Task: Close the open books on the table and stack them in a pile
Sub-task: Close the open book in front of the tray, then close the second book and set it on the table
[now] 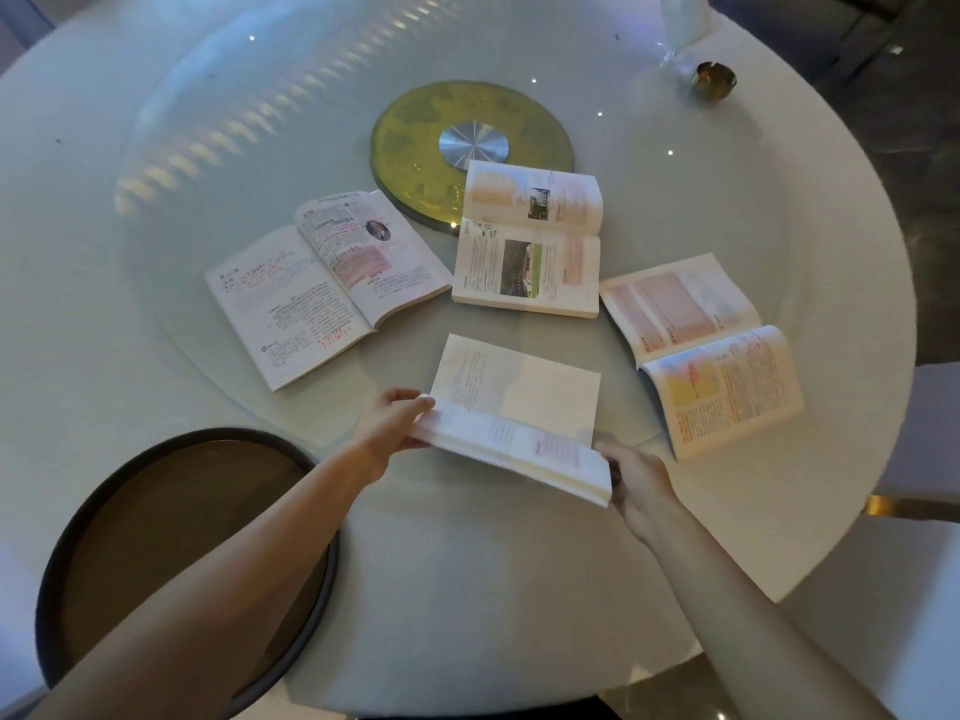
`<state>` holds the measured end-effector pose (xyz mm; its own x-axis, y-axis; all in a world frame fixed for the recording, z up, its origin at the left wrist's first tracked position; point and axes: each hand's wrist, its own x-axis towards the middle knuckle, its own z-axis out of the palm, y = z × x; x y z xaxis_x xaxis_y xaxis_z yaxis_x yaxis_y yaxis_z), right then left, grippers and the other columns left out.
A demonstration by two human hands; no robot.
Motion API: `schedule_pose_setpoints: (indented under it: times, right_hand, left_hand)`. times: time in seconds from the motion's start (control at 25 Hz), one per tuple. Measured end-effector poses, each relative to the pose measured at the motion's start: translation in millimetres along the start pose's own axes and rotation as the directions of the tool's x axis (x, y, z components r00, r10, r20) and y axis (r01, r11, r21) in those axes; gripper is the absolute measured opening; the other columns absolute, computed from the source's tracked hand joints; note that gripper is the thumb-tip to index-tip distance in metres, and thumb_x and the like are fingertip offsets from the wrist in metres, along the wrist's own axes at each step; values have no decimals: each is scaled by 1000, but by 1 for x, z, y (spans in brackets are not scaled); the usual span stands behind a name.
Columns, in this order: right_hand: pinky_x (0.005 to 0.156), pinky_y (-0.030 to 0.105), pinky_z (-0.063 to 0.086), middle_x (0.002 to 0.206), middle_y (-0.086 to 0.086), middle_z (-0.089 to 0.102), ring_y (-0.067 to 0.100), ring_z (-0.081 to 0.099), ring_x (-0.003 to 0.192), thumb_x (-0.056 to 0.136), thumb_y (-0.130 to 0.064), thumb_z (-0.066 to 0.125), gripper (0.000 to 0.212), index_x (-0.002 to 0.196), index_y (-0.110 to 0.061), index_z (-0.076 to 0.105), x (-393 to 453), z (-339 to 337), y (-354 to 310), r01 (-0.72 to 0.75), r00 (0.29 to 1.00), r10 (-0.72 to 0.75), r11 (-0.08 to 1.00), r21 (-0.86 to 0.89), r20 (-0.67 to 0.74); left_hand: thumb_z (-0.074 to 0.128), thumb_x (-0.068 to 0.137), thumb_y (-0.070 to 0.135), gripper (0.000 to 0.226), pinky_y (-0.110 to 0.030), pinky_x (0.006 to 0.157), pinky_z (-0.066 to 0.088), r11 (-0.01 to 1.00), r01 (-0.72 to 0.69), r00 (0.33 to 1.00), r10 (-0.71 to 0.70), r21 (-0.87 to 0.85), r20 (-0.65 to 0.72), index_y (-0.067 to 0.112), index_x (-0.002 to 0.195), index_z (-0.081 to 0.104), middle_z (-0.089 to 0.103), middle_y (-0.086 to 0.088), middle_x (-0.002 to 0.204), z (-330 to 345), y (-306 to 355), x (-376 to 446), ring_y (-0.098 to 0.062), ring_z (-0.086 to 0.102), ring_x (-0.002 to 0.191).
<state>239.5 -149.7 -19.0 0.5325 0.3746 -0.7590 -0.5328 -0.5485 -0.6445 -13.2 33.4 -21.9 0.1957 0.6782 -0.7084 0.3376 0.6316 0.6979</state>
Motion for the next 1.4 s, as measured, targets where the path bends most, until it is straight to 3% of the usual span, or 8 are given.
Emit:
schedule_pose_setpoints:
  times: [0.16,0.4,0.52,0.64,0.84,1.04,1.24,1.4]
  right_hand:
    - [92,47,61,103,28,74,38,71,96,99,-15,61,25,112,5,67,33,2,-24,-57,993,42,990,133,111]
    - [73,38,57,94,20,68,27,67,80,101,-25,59,23,95,-4,65,63,14,-37,45,997,-18,937,-347,81]
    - [87,44,54,119,16,65,31,64,104,92,-24,63,32,119,-8,61,82,25,-45,239,947,-316,562,-792,61]
    - [109,47,45,149,13,48,32,46,137,95,-21,60,58,150,-16,45,97,41,-52,477,802,-469,131,-869,370]
    - [112,48,38,154,10,46,33,45,139,99,-25,54,49,146,-12,48,114,58,-57,474,804,-347,-116,-873,483]
    - [90,41,48,125,14,62,35,59,114,97,-23,58,25,115,-6,61,107,38,-48,470,846,-291,16,-882,446]
    - [81,38,44,112,14,64,35,61,106,96,-24,61,17,105,-10,55,89,20,-20,489,860,-224,111,-865,458]
    - [82,37,49,110,10,70,31,65,104,97,-28,59,19,106,-12,62,91,20,-35,461,882,-220,211,-862,418]
  left_hand:
    - [63,94,44,47,-45,83,62,981,22,998,-8,-193,70,8,123,61,72,-16,111,16,12,4,-35,74,95]
    - [62,95,35,32,-29,61,51,997,71,994,-72,-17,-83,11,116,60,64,-4,92,51,-5,2,-18,60,73]
    - [63,89,21,25,-25,51,44,990,126,984,-118,57,-136,14,114,64,58,3,74,67,-27,-1,-15,52,61]
    - [64,89,18,16,-33,61,49,983,185,976,-185,-9,-113,15,105,62,57,-2,77,83,-36,-8,-24,54,72]
    - [63,92,15,20,-35,77,51,988,113,974,-131,-104,-184,16,112,60,65,0,93,96,-28,-3,-20,59,86]
    - [64,92,14,23,-24,76,42,999,38,942,-40,-12,-333,16,114,59,61,3,93,95,-14,4,-14,58,85]
    - [63,74,40,68,-45,102,49,968,49,959,22,245,-282,11,135,54,57,-11,133,95,-12,20,-29,58,121]
    - [66,80,35,64,-43,105,47,933,-9,951,119,360,-285,12,138,50,52,-14,135,96,12,20,-30,52,126]
